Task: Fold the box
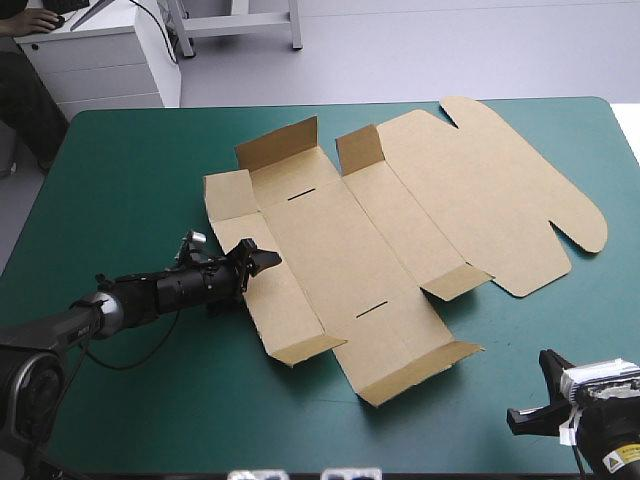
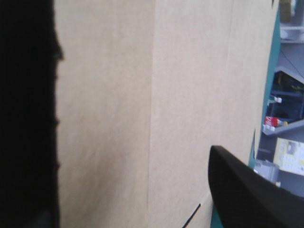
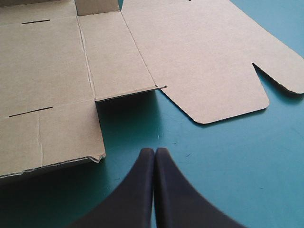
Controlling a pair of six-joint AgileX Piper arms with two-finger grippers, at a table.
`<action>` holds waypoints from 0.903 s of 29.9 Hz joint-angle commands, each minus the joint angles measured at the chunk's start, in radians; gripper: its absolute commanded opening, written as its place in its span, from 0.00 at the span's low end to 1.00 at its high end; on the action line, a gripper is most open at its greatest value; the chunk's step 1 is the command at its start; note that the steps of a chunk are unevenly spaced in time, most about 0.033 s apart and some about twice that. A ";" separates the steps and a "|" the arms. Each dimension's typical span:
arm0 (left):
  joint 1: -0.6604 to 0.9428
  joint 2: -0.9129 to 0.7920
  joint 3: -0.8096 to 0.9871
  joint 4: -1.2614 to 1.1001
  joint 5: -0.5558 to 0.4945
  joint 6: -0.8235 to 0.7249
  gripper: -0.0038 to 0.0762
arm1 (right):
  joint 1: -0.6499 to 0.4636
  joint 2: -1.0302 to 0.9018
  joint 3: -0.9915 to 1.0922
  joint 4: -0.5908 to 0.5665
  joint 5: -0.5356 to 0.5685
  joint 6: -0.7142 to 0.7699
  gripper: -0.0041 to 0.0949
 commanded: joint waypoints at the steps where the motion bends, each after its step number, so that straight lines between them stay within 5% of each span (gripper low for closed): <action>1: -0.006 0.080 -0.037 -0.006 0.056 0.107 0.66 | 0.004 0.021 -0.024 0.009 -0.074 -0.003 0.02; 7: -0.006 0.137 -0.124 -0.001 0.081 0.136 0.59 | 0.004 0.021 -0.024 0.009 -0.074 -0.002 0.02; 9: -0.006 0.137 -0.145 0.026 0.081 0.147 0.47 | 0.004 0.021 -0.024 0.009 -0.074 0.001 0.02; 13: -0.006 0.137 -0.199 0.101 0.083 0.196 0.04 | 0.004 0.021 -0.024 0.009 -0.074 0.001 0.02; 20: -0.006 0.137 -0.294 0.162 0.078 0.215 0.04 | 0.004 0.021 -0.024 0.009 -0.074 0.001 0.02; 27: -0.006 0.095 -0.499 0.536 0.089 0.145 0.04 | 0.004 0.021 -0.024 0.009 -0.074 0.003 0.02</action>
